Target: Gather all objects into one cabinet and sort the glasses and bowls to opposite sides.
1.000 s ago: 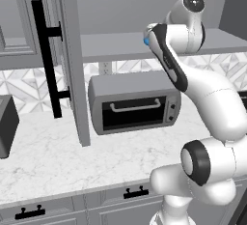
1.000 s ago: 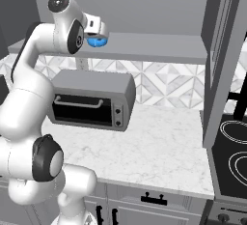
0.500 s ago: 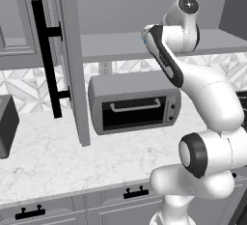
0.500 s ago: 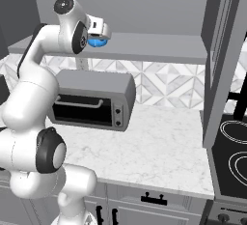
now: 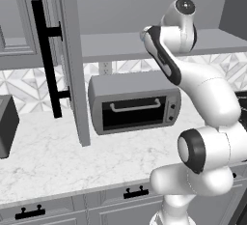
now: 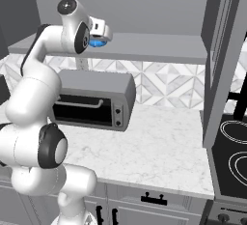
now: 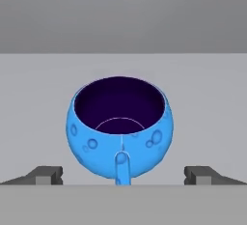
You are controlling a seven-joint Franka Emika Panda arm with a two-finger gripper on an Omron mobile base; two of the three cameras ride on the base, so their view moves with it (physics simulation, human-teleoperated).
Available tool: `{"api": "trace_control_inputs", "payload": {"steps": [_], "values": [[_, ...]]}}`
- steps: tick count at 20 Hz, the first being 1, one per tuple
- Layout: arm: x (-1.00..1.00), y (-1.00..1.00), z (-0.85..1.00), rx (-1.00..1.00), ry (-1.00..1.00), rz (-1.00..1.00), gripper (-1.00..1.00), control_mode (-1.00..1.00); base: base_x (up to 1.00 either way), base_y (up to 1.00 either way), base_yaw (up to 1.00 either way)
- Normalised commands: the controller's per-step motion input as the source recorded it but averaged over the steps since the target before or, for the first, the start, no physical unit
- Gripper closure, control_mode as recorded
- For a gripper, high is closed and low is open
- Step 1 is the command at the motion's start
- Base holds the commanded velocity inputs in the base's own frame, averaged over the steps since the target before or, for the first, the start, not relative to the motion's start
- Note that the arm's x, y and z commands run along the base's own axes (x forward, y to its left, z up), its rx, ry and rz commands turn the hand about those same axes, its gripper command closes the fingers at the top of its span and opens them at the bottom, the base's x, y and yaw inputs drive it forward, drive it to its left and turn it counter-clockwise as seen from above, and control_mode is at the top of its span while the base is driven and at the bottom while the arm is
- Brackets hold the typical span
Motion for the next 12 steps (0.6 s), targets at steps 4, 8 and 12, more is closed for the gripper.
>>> {"api": "trace_control_inputs", "payload": {"steps": [4, 8, 12], "values": [[0.09, 0.00, -0.13, 0.00, 0.00, 0.00, 1.00, -1.00, 0.00, 0.00, 0.00], [0.07, 0.00, -0.08, 0.00, 0.00, 0.00, 1.00, -1.00, 0.00, 0.00, 0.00], [0.00, 0.00, 0.00, 0.00, 0.00, 0.00, 1.00, -1.00, 0.00, 0.00, 0.00]]}}
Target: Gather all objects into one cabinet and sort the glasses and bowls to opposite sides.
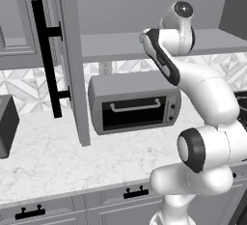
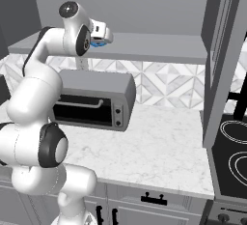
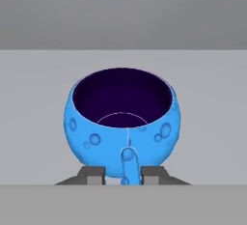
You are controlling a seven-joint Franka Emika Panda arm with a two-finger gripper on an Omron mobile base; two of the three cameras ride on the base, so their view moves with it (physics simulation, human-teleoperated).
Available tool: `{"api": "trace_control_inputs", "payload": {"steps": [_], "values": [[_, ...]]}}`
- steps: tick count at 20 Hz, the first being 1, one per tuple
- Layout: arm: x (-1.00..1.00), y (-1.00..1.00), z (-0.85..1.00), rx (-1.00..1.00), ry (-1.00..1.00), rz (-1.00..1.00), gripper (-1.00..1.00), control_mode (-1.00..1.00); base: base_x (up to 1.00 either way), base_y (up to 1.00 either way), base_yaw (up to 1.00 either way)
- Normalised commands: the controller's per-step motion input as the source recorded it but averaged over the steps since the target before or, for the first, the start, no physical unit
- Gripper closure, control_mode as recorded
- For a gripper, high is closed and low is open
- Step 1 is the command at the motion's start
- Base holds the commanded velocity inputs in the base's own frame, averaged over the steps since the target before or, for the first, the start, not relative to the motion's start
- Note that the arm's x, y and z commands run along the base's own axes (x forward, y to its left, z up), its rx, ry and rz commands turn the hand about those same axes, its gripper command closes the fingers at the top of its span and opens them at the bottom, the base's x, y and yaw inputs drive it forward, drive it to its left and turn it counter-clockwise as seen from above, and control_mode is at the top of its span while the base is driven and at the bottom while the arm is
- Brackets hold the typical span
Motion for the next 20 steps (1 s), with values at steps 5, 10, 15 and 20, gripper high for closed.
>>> {"api": "trace_control_inputs", "payload": {"steps": [5, 10, 15, 20], "values": [[-0.03, 0.00, 0.05, 0.00, -0.01, 0.00, 1.00, -1.00, 0.00, 0.00, 0.00], [-0.29, 0.00, 0.32, 0.00, -0.07, 0.00, 1.00, -1.00, 0.00, 0.00, 0.00], [-0.71, 0.00, 0.29, 0.00, -0.10, 0.00, 1.00, -1.00, 0.00, 0.00, 0.00], [-0.96, 0.00, 0.28, 0.07, -0.06, 0.00, 1.00, -1.00, 0.00, 0.00, 0.00]]}}
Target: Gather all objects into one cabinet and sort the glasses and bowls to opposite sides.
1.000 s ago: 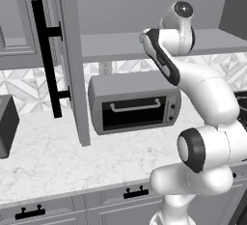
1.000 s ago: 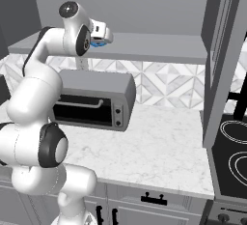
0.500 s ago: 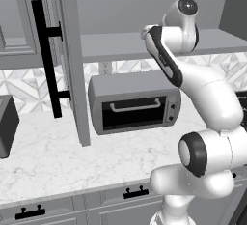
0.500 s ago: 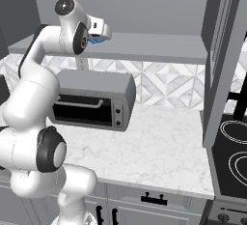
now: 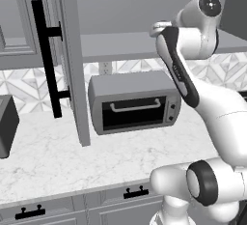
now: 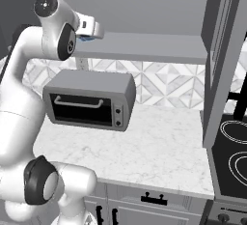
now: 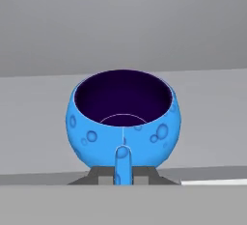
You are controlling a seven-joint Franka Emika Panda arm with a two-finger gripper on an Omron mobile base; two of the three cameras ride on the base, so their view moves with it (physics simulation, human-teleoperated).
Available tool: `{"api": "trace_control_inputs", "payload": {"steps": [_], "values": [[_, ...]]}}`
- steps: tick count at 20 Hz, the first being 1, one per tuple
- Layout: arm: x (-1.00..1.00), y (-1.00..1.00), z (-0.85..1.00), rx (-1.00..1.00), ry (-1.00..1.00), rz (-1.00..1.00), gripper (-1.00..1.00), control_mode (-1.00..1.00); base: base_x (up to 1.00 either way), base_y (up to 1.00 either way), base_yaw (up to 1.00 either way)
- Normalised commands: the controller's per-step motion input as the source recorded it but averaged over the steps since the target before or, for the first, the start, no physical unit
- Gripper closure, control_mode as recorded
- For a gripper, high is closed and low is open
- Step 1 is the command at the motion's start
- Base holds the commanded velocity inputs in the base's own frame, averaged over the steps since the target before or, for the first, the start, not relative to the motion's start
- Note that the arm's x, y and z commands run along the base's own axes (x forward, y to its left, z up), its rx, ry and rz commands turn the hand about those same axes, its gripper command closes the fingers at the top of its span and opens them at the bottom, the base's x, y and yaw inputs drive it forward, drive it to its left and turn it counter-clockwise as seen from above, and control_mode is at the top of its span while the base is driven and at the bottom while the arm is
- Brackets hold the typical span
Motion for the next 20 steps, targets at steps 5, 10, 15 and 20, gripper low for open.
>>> {"api": "trace_control_inputs", "payload": {"steps": [5, 10, 15, 20], "values": [[-0.88, 0.00, 0.31, 0.10, 0.00, 0.00, 1.00, -1.00, 0.00, 0.00, 0.00], [-0.41, 0.08, 0.21, 0.02, 0.00, 0.00, 1.00, -1.00, 0.00, 0.00, 0.00], [-0.11, 0.22, 0.05, 0.00, 0.01, 0.00, 1.00, -1.00, 0.00, 0.00, 0.00], [-0.08, 0.10, 0.05, 0.00, 0.03, 0.00, 1.00, -1.00, 0.00, 0.00, 0.00]]}}
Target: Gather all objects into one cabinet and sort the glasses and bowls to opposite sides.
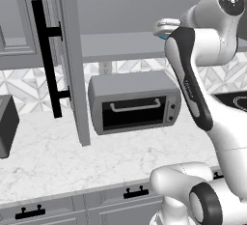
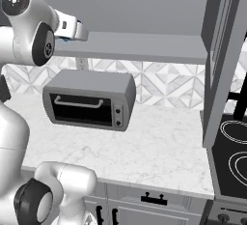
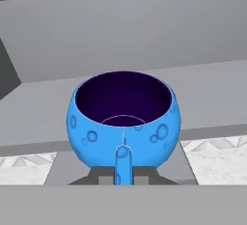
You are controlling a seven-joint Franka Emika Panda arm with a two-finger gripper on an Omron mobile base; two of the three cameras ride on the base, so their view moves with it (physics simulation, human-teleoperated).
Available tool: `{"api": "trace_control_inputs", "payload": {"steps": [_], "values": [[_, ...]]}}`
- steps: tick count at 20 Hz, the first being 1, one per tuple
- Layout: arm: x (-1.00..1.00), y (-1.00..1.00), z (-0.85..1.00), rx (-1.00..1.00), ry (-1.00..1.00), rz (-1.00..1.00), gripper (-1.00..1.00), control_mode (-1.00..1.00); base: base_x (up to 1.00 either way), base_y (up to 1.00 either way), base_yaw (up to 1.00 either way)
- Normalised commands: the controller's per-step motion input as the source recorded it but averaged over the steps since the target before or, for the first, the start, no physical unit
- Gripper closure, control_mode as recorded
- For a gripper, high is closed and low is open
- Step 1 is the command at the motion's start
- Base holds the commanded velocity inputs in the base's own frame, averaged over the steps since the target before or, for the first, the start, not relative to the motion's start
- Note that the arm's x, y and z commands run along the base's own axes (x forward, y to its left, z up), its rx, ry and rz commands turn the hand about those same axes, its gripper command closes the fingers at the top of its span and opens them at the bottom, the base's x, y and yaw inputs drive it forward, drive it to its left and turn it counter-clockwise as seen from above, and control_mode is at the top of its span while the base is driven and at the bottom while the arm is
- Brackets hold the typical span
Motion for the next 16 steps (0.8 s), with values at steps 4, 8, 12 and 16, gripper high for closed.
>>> {"api": "trace_control_inputs", "payload": {"steps": [4, 8, 12, 16], "values": [[-0.04, 0.00, 0.00, 0.00, 0.00, 0.00, 1.00, -1.00, 0.00, 0.00, 0.00], [0.00, 0.00, 0.00, 0.00, 0.00, 0.00, 1.00, 1.00, -0.76, 0.00, -0.30], [0.00, 0.00, 0.00, 0.00, 0.00, 0.00, 1.00, 1.00, -1.00, 0.00, -0.49], [0.00, 0.00, 0.00, 0.00, 0.00, 0.00, 1.00, 1.00, -0.97, 0.00, -0.65]]}}
